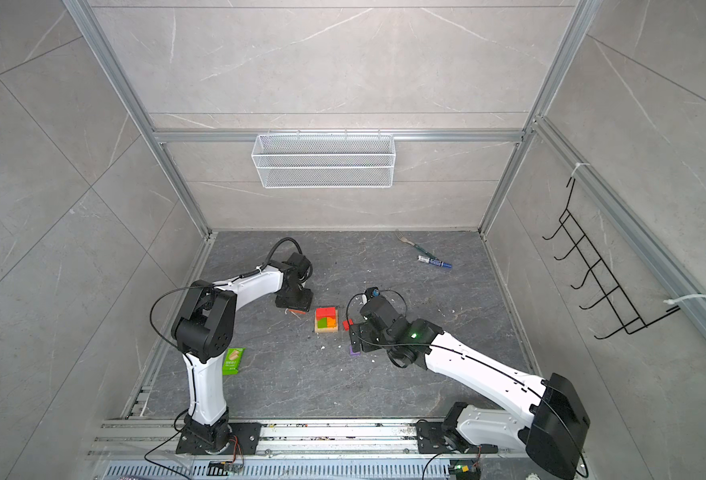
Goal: Build the wood block tower
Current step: 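Lift the orange bar with the left gripper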
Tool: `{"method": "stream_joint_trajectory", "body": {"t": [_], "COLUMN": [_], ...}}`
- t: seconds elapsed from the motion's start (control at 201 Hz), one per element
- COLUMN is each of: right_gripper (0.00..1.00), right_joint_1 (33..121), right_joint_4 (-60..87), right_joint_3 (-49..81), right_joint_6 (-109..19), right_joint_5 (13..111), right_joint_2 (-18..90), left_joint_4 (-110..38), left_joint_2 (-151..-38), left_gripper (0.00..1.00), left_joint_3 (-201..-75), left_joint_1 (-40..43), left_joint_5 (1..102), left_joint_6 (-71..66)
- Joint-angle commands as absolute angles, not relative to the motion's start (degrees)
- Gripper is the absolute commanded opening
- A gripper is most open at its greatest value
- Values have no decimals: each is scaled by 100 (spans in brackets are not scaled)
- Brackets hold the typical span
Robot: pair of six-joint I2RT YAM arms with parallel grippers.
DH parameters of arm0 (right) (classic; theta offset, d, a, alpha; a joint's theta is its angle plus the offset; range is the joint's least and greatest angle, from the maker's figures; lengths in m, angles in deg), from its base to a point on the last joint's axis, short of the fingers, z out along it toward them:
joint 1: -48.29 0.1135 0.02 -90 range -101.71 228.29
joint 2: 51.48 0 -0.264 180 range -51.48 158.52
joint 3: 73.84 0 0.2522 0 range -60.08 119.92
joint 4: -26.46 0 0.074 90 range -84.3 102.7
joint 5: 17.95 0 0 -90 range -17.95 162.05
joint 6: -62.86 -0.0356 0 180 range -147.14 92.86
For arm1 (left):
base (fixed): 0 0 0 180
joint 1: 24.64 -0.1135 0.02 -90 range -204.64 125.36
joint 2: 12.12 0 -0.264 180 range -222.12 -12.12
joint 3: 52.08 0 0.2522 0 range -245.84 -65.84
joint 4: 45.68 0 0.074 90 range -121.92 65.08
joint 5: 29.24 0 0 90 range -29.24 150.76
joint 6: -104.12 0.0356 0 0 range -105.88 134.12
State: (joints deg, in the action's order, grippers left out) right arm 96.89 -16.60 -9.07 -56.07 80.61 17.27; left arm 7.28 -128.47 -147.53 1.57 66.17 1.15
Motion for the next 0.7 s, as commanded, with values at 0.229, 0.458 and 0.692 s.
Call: {"method": "stream_joint_trajectory", "body": {"t": [0.229,0.458,0.692], "right_gripper": [95,95,96], "right_joint_1": [9672,9671,9672], "right_joint_4": [-1750,-1722,-1496], "right_joint_3": [-853,-914,-1188], "right_joint_6": [-5692,-5689,-5510], "right_joint_5": [8047,8053,7925], "right_joint_2": [1708,1603,1418], "left_joint_4": [1033,1375,1699], "left_joint_2": [-12784,-12420,-11918], "left_gripper": [52,48,48], "left_joint_3": [-14336,-14408,-14449], "left_joint_1": [132,137,140], "left_joint_5": [6660,6527,6332], "left_joint_6": [-228,-736,-1090]}}
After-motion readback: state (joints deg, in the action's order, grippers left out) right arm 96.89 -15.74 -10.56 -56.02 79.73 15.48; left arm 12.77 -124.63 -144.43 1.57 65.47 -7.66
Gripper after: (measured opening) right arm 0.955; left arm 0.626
